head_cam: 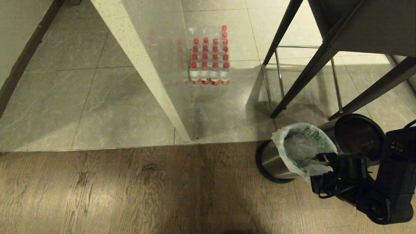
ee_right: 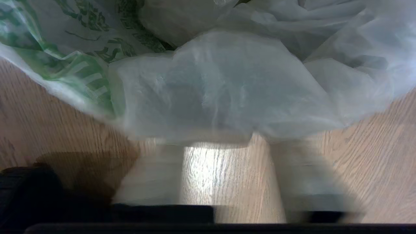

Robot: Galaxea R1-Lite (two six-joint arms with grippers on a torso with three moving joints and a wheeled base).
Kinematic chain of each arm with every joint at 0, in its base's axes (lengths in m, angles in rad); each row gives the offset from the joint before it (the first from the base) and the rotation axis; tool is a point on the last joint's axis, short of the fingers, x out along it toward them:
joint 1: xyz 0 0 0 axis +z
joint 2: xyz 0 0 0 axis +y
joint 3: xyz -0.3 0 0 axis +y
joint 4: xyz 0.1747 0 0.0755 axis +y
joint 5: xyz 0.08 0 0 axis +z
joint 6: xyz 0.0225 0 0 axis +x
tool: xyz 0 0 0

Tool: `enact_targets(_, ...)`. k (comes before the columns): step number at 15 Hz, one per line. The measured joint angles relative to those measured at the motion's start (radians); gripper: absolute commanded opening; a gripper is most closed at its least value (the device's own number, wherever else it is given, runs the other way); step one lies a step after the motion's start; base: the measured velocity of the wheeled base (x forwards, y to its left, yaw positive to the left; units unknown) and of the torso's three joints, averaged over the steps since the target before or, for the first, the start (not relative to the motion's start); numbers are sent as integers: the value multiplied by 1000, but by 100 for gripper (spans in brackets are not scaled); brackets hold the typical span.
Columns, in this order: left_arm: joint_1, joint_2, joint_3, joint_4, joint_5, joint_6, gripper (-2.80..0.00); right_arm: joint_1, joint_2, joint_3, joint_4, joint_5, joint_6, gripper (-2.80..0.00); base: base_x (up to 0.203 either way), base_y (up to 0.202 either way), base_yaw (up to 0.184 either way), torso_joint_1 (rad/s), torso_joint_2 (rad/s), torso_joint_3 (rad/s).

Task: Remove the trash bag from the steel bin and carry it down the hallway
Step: Pick up the trash bag

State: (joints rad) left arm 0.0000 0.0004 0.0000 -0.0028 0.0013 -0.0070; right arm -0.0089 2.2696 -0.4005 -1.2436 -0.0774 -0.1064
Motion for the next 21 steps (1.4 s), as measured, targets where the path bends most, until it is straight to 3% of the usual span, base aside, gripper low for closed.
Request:
enact_targets(8,0,0,0,0,0,0,-280,13,-41,13,24,-4,2,-280,0,0,0,0,0,0)
enact_targets(16,0,0,0,0,0,0,-280,41,-304,-17,368,-5,6,-280,0,0,0,0,0,0)
enact_targets(21,0,0,0,0,0,0,-280,46,-348,-67,375,-10,10,-280,0,0,0,0,0,0)
